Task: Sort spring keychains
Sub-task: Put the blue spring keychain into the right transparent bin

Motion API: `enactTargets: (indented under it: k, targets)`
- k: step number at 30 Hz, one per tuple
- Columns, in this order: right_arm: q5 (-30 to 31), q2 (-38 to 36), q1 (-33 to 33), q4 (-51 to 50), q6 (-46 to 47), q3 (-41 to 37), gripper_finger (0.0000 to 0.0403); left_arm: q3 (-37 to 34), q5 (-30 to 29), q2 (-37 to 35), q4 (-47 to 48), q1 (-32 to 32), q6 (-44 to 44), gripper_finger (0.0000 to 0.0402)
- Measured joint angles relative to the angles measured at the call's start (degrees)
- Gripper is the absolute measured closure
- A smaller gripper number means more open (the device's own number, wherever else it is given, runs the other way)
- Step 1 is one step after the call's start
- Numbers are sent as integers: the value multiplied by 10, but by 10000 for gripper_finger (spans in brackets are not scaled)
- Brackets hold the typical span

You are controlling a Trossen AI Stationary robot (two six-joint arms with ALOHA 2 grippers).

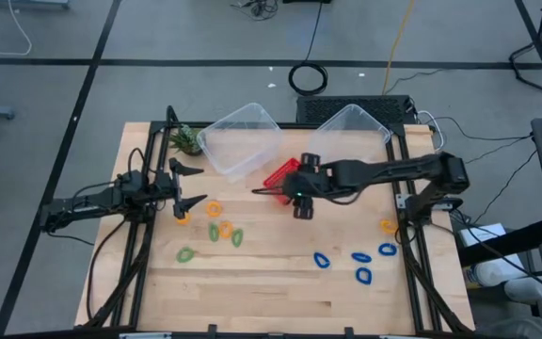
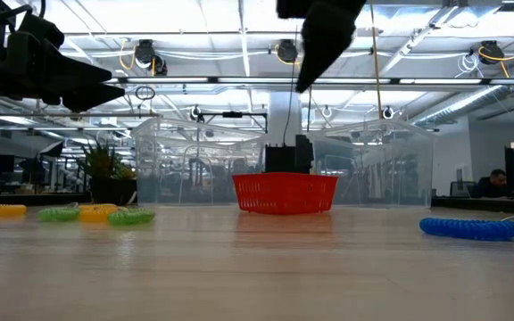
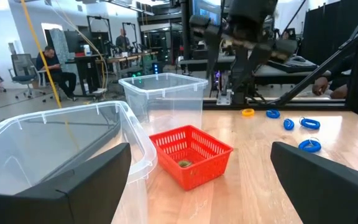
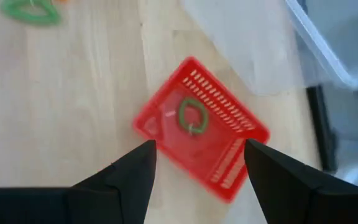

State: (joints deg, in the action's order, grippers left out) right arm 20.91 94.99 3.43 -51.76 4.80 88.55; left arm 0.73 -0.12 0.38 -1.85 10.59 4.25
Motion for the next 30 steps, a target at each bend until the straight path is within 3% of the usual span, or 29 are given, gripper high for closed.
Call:
enactTargets:
  k: [6, 19, 30]
  targets:
    - [-2, -39, 40, -60, 149, -1, 170, 0, 0, 0, 0, 0, 0, 7]
    - [-6, -88, 126, -157, 378, -1, 170, 0, 0, 0, 0, 0, 0, 7]
    - [-47, -108, 195, -231, 455, -1, 170, 0, 0, 0, -1, 0, 0, 7]
